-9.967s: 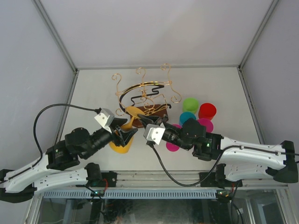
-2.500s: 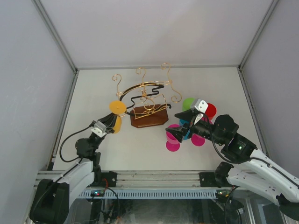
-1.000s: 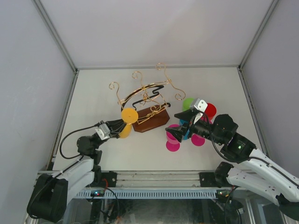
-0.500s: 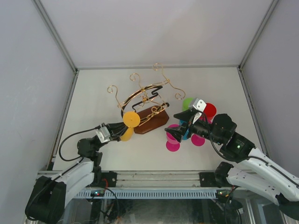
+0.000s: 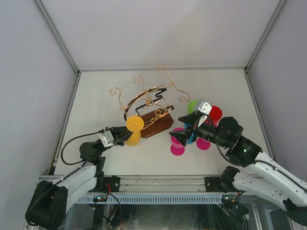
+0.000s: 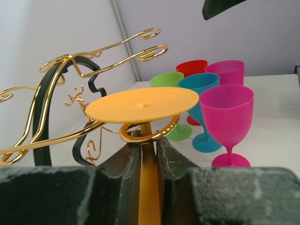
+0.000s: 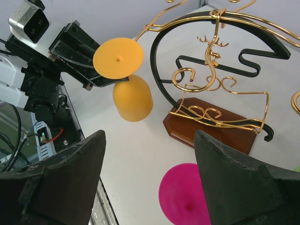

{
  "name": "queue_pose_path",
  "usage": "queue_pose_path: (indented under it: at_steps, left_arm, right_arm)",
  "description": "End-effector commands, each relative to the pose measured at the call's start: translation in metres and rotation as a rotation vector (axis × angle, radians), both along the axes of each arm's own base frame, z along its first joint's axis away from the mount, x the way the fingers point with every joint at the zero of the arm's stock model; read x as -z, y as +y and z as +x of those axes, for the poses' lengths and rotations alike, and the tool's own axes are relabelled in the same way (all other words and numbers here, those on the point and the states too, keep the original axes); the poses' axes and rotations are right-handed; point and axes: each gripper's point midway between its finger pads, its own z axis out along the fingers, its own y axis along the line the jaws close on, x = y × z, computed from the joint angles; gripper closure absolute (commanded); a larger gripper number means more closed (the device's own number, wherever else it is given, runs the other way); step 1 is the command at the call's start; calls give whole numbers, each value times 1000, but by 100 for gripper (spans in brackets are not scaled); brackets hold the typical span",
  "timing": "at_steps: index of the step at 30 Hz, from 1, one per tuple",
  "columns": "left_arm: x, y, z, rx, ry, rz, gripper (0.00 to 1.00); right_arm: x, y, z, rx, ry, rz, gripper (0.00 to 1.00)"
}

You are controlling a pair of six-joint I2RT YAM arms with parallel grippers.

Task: Place the wine glass upside down on the wine glass rack
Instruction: Turn the wine glass upside down at the wine rack.

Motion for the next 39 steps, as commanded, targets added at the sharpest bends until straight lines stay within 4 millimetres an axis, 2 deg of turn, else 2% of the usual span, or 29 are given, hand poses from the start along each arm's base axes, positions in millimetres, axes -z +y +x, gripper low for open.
queue_pose_path:
  at_steps: [1,16,17,20,25,32,34,39]
  left_arm:
    - [2,-3,-20,64,-34,-3,79]
    - [0,7,-22,-1,-37,-58,93]
    - [0,9,-23,-5,-42,-64,92]
    - [1,12,-25,-28,-42,-80,82]
    - [6,12,-27,-24,-32,-78,81]
    - [14,12,-29,-20,-12,-68,96]
    - [17,12,-29,-20,-2,-62,95]
    - [22,11,-28,-20,12,-46,85]
  right_arm:
    - [-29,-1,1,5,-42,65,25]
    - [-29,0,1,6,-40,63,25]
    - [-28,0,1,3,-40,62,25]
    - [-28,1,1,1,-38,63,24]
    - [-28,1,1,-3,-38,63,24]
    - [-27,2,1,-4,-35,60,24]
    - [-27,1,1,-3,-34,59,24]
    - [-28,2,2,2,-38,65,24]
